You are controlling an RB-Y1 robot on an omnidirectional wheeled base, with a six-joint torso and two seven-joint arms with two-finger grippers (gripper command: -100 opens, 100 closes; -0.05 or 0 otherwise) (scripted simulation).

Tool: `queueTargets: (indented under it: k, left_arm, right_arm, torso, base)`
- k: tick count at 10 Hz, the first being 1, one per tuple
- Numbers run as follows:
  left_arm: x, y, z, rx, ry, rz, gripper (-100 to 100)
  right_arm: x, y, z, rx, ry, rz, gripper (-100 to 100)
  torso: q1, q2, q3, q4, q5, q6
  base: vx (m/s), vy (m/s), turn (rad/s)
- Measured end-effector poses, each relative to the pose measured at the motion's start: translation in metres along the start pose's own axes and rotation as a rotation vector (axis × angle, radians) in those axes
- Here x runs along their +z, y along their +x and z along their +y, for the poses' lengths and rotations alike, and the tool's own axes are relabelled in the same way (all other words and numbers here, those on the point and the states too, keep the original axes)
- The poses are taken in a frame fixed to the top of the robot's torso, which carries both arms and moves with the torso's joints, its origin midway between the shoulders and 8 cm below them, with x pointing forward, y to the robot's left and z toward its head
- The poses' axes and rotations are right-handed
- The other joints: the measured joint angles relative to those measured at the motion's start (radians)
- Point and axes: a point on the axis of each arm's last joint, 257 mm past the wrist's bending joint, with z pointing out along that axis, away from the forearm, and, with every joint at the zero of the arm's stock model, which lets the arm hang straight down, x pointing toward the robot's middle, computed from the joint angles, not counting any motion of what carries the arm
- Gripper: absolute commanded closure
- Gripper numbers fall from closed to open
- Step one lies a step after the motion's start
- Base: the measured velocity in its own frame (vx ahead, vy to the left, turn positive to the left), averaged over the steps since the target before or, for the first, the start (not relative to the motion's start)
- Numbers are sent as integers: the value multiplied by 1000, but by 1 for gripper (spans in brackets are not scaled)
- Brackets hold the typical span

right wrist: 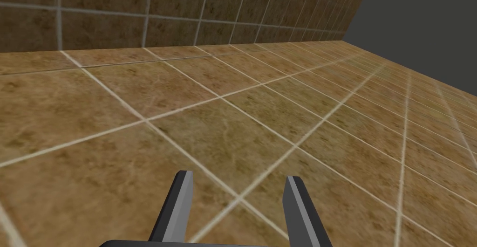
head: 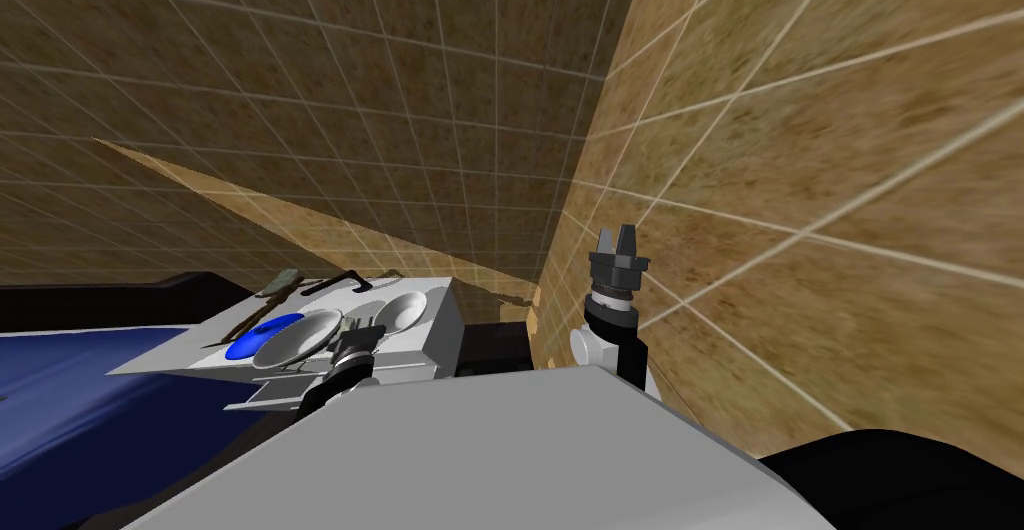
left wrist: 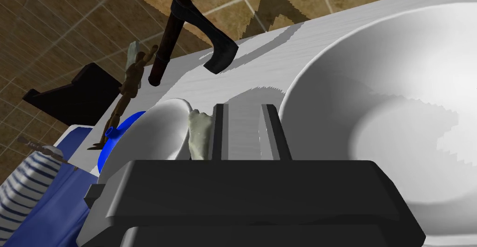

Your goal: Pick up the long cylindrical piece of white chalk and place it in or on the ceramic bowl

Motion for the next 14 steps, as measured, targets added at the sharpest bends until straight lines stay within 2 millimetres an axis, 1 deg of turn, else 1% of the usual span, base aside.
queueTargets:
  k: [2, 3, 4, 5, 6, 7, 8, 9, 10, 11, 12, 14]
  left_arm:
    - [-2, -7, 0, 6, -7, -11, -100]
    - [-6, -15, 2, 12, -18, -26, -100]
    - [-10, -25, 9, 17, -34, -48, -100]
    - [-15, -41, 11, 22, -48, -77, -100]
    - [-12, -43, -2, 9, -27, -77, -100]
    - [-8, -37, -15, -6, -1, -65, -100]
    - [-2, -33, -26, -15, 19, -54, -100]
    - [0, -31, -32, -24, 34, -47, -100]
    - [0, -31, -33, -25, 37, -46, 0]
    - [0, -31, -33, -25, 37, -46, -100]
    - [0, -31, -33, -25, 37, -46, 100]
    - [0, -30, -31, -27, 33, -46, 100]
  right_arm:
    - [0, 0, 0, 0, 0, 0, 0]
    - [0, 0, 0, 0, 0, 0, 0]
    - [0, 0, 0, 0, 0, 0, 0]
    - [0, 0, 0, 0, 0, 0, 0]
    - [0, 0, 0, 0, 0, 0, 0]
    - [0, 0, 0, 0, 0, 0, 0]
    - [0, 0, 0, 0, 0, 0, 0]
    - [0, 0, 0, 0, 0, 0, 0]
    - [0, 0, 0, 0, 0, 0, 0]
    - [0, 0, 0, 0, 0, 0, 0]
    - [0, 0, 0, 0, 0, 0, 0]
    - [0, 0, 0, 0, 0, 0, 0]
  torso:
    - [0, 6, 4, 2, 0, 0]
    - [-2, 6, 4, 2, 0, 0]
    - [-3, 5, 4, 2, 0, 0]
    - [-3, 4, 3, 1, -1, 0]
    - [1, -3, -1, 0, 0, 1]
    - [4, -12, -6, -2, 1, 1]
    - [4, -16, -8, -3, 1, 0]
    - [4, -18, -10, -3, 1, 0]
    - [2, -13, -8, -3, 1, 0]
    - [0, -10, -5, -2, 0, 0]
    - [0, -8, -4, -1, 0, 0]
    - [1, -7, -3, -1, -1, -1]
  base:
    - [-188, -12, -1]
    - [-169, -42, -10]
    - [-149, -35, -70]
    - [-8, 30, -156]
    - [138, 73, -131]
    - [161, 65, -74]
    - [170, 54, -59]
    - [78, 25, -13]
    - [14, 5, 1]
    - [7, 2, 0]
    - [0, 0, 0]
    - [1, -3, -9]
